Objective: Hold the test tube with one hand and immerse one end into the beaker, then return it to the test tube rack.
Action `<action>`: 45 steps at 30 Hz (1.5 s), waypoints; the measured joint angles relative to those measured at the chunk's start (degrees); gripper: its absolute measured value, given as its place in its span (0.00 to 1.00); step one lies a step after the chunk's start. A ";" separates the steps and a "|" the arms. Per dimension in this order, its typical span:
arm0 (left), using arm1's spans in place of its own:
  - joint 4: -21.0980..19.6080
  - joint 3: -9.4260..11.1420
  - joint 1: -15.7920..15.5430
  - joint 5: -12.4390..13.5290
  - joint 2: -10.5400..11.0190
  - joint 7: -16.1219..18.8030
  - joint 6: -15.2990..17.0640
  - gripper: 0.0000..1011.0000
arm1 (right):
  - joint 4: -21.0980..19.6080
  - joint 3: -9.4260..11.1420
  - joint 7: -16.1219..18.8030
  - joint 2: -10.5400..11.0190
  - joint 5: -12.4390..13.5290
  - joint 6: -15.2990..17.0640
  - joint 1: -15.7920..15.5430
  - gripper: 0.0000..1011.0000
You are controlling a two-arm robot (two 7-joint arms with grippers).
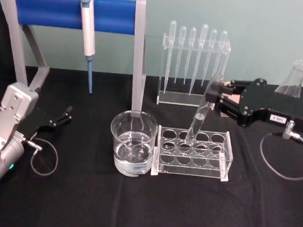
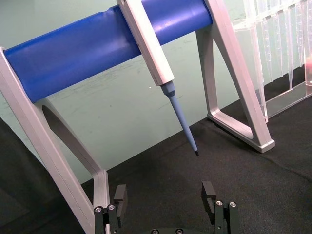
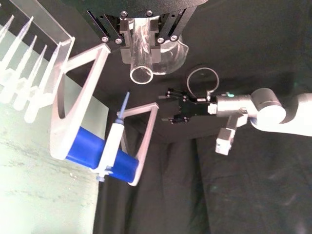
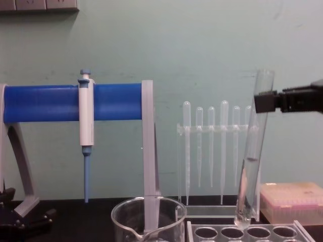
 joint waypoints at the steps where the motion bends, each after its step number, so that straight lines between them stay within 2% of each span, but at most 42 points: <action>1: 0.00 0.00 0.00 0.00 0.00 0.00 0.00 0.99 | 0.24 -0.07 -0.04 -0.08 -0.07 -0.09 -0.04 0.22; 10: 0.00 0.00 0.00 0.00 0.00 0.00 0.00 0.99 | 2.87 -1.08 -0.32 -1.98 -1.78 -0.87 0.29 0.22; 20: 0.00 0.00 0.00 0.00 0.00 0.00 0.00 0.99 | 3.51 -1.90 -0.99 -3.18 -3.57 -0.89 0.06 0.22; 35: 0.00 0.00 0.00 0.00 0.00 0.00 0.00 0.99 | 4.13 -1.60 -1.87 -4.34 -6.04 -1.78 -1.25 0.22; 45: 0.00 0.00 0.00 0.00 0.00 0.00 0.00 0.99 | 7.13 -3.05 -1.82 -6.64 -8.52 -1.54 -0.74 0.22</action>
